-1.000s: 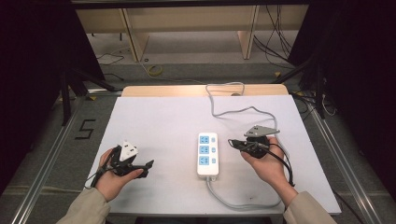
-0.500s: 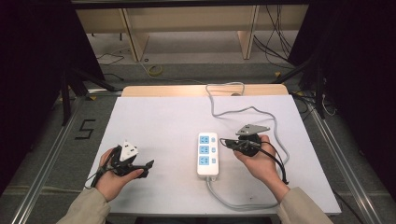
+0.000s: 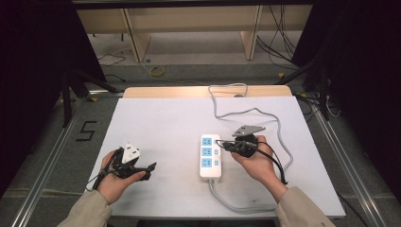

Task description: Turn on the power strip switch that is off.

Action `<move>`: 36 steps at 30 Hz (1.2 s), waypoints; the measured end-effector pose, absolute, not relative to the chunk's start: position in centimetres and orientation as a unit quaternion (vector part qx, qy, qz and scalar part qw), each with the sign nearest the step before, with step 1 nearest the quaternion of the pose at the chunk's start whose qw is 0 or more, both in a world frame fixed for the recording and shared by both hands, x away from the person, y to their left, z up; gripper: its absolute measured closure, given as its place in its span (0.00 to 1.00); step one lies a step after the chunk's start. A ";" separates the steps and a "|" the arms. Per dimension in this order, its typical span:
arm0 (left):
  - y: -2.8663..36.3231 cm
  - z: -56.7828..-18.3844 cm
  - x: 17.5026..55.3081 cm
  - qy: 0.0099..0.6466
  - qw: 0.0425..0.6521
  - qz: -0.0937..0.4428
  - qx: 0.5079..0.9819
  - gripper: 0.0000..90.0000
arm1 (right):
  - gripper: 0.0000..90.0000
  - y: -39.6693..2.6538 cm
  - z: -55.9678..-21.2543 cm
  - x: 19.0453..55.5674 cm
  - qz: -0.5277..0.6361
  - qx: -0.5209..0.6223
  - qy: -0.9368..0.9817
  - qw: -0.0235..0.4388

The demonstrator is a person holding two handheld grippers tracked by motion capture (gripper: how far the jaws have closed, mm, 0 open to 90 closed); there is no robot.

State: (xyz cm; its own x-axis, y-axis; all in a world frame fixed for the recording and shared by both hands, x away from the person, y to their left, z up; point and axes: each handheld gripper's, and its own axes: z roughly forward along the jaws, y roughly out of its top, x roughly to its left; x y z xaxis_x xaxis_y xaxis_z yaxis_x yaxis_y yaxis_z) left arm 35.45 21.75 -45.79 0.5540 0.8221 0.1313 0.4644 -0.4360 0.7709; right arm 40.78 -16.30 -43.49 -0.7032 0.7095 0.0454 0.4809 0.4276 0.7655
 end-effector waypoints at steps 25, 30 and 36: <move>21.5 -45.9 35.5 0.399 0.354 0.249 0.808 0.20 | 1.00 -13.3 -44.7 42.2 0.360 0.341 0.861 0.115; 21.5 -45.9 35.5 0.399 0.354 0.247 0.809 0.20 | 1.00 -13.1 -44.9 42.5 0.353 0.341 0.864 0.114; 21.5 -45.9 35.6 0.399 0.356 0.246 0.808 0.20 | 1.00 -12.9 -45.0 42.6 0.349 0.342 0.866 0.111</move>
